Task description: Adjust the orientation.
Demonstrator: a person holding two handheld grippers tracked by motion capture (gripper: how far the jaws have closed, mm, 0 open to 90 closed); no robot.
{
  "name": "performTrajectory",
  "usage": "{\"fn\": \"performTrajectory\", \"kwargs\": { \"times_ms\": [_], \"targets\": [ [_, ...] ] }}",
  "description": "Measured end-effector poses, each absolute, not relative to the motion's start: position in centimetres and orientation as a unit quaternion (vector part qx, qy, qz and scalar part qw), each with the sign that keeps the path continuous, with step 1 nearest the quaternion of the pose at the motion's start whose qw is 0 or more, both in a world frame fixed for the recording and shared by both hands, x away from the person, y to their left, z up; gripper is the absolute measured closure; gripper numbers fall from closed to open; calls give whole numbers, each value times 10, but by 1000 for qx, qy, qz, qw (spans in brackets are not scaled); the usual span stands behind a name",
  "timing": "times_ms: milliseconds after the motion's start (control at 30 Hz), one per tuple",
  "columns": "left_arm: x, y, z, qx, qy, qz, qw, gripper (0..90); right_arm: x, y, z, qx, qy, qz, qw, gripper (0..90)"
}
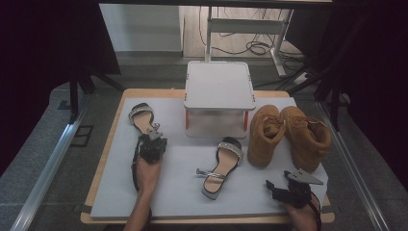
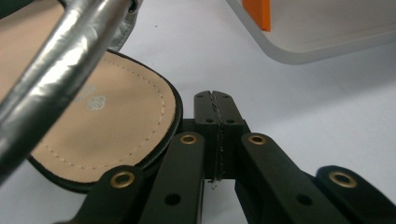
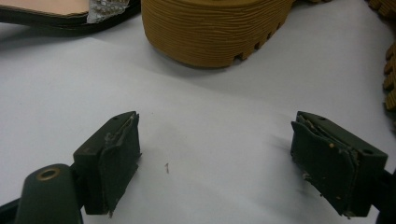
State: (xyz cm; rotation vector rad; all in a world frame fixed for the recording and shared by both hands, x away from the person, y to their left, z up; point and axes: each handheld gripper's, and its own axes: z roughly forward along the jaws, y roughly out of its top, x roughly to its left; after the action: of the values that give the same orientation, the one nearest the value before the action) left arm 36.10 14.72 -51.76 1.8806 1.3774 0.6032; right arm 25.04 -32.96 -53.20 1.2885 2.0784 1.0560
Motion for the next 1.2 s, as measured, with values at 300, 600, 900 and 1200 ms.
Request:
{"fn": "performTrajectory", "kwargs": {
  "times_ms": [300,600,900,1200],
  "targets": [
    [352,161,-518,725,539,229,362,900,250,-330,-532,470,758,385,236,158],
    [343,176,-518,725,538,238,357,900,250,-330,-532,470,758,385,237,158],
    [334,193,-518,724,543,253,342,899,250,-330,-532,470,758,385,237,158],
    [329,211,-518,715,557,259,334,899,250,-330,-532,470,758,385,237,158]
  ]
}}
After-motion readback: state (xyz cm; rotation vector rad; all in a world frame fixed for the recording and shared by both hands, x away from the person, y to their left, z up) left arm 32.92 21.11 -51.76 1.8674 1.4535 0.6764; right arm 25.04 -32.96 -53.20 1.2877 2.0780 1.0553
